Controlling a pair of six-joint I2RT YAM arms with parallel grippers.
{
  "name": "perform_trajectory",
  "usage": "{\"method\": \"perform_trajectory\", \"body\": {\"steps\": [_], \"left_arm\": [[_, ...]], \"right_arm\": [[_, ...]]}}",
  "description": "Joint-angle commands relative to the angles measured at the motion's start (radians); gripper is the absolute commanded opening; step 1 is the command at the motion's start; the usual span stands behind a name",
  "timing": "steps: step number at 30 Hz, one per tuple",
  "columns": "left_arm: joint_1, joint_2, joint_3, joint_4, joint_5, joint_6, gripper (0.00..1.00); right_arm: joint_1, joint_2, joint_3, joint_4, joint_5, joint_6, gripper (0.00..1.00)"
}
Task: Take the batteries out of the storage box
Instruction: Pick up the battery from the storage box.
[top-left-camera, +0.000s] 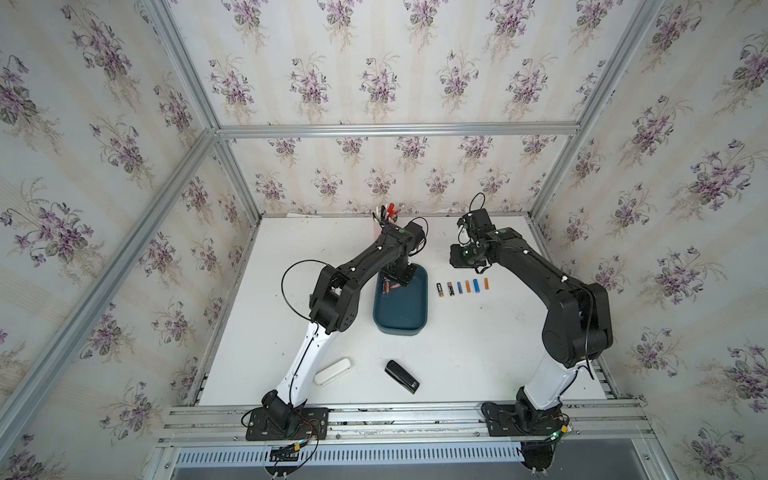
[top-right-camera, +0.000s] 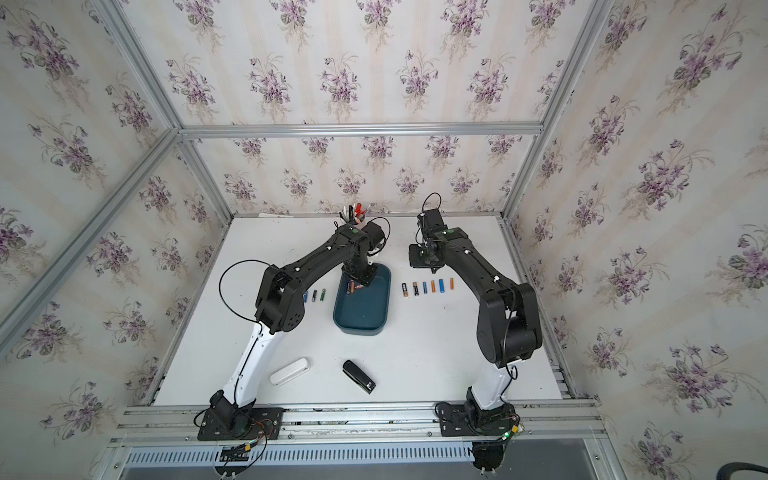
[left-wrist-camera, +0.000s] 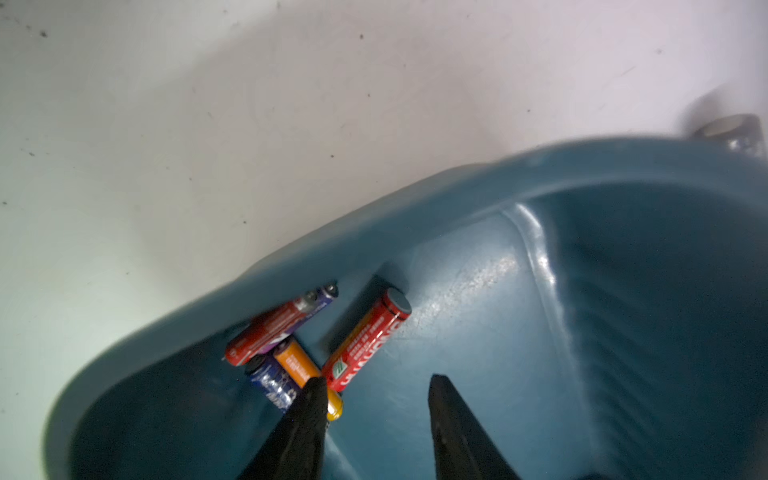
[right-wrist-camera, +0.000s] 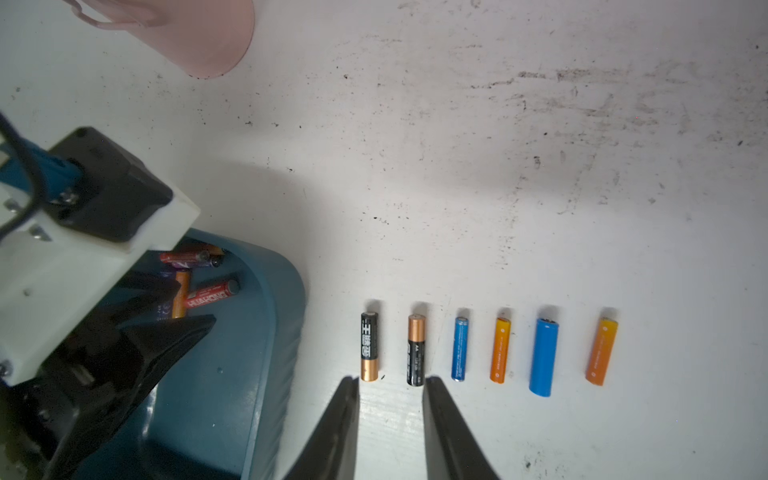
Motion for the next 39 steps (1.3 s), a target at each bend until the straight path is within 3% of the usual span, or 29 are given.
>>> {"method": "perform_trajectory", "body": {"steps": [1,23,27,39], "left_arm": [[0.001,0.017,0.011,0.003,0.002,0.021,0.45],[-0.001,0.057,-0.008,-0.018,-0.001,-0.007,0.3],[0.0,0.081,0.016,-0.04,0.005,-0.019,0.23],[-0.001,0.022,0.022,-0.069,0.045,-0.041,0.15]], "right_arm": [[-0.001,-0.003,0.005,0.004,0.001,-0.008,0.32],[-0.005,-0.011,-0.006,0.01,0.001,-0.01,0.32],[-0.009,-0.013,-0.008,0.009,0.003,-0.012,0.32],[-0.015,-0.014,-0.005,0.012,-0.008,-0.012,0.32]]}}
